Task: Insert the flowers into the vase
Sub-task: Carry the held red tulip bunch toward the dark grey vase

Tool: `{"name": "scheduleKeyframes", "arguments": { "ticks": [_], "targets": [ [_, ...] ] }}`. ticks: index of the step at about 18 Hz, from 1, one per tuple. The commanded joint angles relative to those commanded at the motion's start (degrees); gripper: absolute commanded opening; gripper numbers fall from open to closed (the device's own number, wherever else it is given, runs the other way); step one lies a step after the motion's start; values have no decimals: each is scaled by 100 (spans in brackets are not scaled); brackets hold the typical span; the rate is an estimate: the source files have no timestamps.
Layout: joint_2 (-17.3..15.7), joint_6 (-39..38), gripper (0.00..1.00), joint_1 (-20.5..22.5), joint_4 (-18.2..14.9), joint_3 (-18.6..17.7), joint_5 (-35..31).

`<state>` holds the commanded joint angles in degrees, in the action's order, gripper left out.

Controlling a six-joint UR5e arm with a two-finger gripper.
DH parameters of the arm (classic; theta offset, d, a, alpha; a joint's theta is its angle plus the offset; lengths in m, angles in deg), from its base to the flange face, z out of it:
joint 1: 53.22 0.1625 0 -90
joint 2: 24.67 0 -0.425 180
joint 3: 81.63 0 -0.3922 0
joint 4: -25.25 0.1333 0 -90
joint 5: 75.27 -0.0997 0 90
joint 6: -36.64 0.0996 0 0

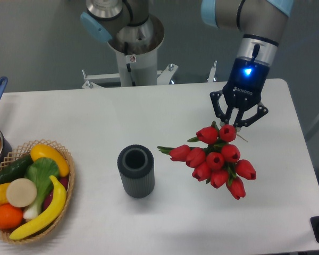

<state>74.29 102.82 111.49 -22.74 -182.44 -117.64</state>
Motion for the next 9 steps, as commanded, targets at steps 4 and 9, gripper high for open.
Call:
{"name": "scheduleKeyframes", "arguments": {
  "ticks": [4, 9],
  "targets": [
    [0, 9, 21, -26, 0, -44, 9],
    [-18, -53, 21, -35, 0, -79, 245]
  ]
}}
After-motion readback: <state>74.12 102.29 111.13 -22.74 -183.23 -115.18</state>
